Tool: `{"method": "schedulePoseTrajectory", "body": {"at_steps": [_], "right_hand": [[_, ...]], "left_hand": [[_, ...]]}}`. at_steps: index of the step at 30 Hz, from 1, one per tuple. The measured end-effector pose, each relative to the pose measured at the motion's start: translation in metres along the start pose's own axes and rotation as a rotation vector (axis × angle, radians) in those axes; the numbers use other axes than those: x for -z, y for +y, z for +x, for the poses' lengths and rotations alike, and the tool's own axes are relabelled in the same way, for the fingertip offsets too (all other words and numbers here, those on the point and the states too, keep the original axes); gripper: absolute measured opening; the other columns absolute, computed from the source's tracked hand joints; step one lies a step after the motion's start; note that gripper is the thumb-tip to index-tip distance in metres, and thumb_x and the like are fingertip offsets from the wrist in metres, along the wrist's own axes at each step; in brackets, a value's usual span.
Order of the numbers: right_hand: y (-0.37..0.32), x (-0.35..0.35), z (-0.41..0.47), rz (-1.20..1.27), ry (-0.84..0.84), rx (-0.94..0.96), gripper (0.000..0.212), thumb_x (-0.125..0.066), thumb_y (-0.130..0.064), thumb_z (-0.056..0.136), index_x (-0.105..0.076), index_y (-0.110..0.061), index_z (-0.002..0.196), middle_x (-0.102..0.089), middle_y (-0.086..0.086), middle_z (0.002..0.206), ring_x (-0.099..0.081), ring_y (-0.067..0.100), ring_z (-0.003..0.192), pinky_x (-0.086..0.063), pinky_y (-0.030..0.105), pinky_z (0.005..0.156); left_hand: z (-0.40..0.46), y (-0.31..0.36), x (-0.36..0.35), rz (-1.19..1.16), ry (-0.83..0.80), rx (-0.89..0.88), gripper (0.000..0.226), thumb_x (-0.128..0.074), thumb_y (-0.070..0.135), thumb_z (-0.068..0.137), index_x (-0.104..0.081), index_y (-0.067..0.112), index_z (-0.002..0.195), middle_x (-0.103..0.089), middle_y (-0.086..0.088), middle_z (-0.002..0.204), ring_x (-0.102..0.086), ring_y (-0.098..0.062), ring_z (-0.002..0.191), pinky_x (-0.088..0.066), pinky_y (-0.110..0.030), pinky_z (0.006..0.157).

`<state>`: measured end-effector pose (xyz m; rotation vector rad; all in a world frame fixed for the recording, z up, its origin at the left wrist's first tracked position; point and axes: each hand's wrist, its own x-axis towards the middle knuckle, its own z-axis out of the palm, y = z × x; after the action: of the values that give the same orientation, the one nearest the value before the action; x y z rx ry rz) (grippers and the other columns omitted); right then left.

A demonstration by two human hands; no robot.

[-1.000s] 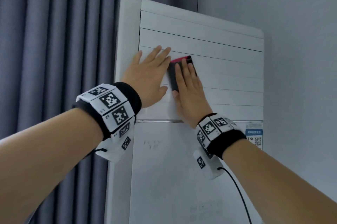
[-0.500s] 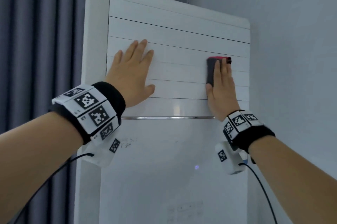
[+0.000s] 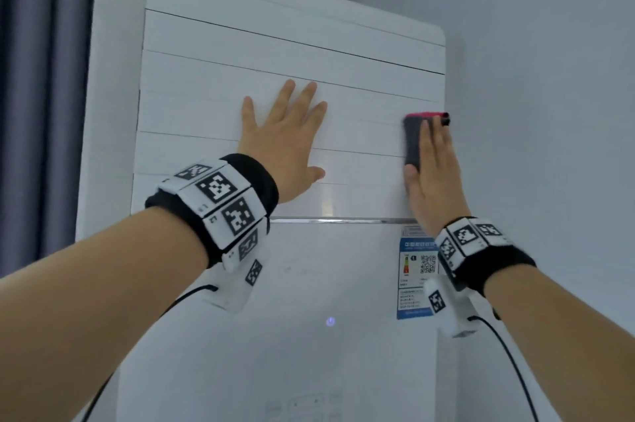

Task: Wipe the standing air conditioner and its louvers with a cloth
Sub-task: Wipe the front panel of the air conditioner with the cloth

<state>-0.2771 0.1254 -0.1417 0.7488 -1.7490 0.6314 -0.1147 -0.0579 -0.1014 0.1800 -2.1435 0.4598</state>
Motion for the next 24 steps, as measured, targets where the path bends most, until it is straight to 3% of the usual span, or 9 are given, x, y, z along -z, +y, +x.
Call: {"method": "schedulePoseTrajectory", "body": {"at_steps": [5, 10, 13, 20, 24], "right_hand": [[0.002, 0.007, 0.0, 0.006, 0.02, -0.062, 0.063, -0.037, -0.014, 0.094, -0.002, -0.006, 0.146, 0.003, 0.016, 0.156, 0.004, 0.029, 0.144, -0.005, 0.042, 0.118], [-0.029, -0.007, -0.003, 0.035, -0.022, 0.149, 0.063, -0.033, -0.018, 0.094, 0.002, -0.014, 0.147, 0.005, 0.009, 0.157, 0.006, 0.022, 0.144, -0.001, 0.038, 0.117], [-0.017, -0.007, -0.003, 0.029, -0.025, 0.18, 0.063, -0.034, -0.019, 0.094, 0.001, -0.016, 0.147, 0.004, 0.007, 0.157, 0.006, 0.019, 0.144, -0.001, 0.035, 0.117], [0.007, 0.0, -0.02, 0.031, 0.005, -0.021, 0.063, -0.035, -0.015, 0.094, 0.0, -0.009, 0.146, 0.005, 0.011, 0.156, 0.006, 0.024, 0.144, -0.004, 0.04, 0.118], [-0.033, -0.009, -0.029, 0.039, -0.027, 0.137, 0.061, -0.036, -0.015, 0.093, -0.005, -0.008, 0.146, -0.001, 0.014, 0.156, 0.001, 0.027, 0.144, -0.003, 0.039, 0.116]], "left_hand": [[0.001, 0.006, 0.001, -0.029, 0.016, 0.024, 0.086, -0.052, 0.047, 0.086, 0.002, 0.023, 0.149, 0.02, 0.006, 0.156, 0.02, -0.018, 0.143, 0.003, -0.061, 0.11], [0.0, 0.006, -0.001, -0.039, 0.024, 0.036, 0.086, -0.053, 0.046, 0.086, 0.001, 0.024, 0.149, 0.019, 0.007, 0.156, 0.021, -0.017, 0.143, 0.005, -0.06, 0.11], [0.0, 0.003, -0.002, -0.042, 0.031, 0.038, 0.085, -0.052, 0.047, 0.086, 0.002, 0.025, 0.149, 0.019, 0.008, 0.156, 0.02, -0.016, 0.143, 0.005, -0.06, 0.111], [-0.002, 0.008, -0.003, -0.034, 0.041, 0.052, 0.085, -0.052, 0.044, 0.087, 0.003, 0.024, 0.149, 0.019, 0.007, 0.157, 0.021, -0.017, 0.143, 0.007, -0.059, 0.11], [-0.002, 0.01, -0.003, -0.034, 0.04, 0.052, 0.085, -0.052, 0.044, 0.086, 0.001, 0.024, 0.149, 0.018, 0.006, 0.157, 0.019, -0.017, 0.144, 0.005, -0.06, 0.111]]}}
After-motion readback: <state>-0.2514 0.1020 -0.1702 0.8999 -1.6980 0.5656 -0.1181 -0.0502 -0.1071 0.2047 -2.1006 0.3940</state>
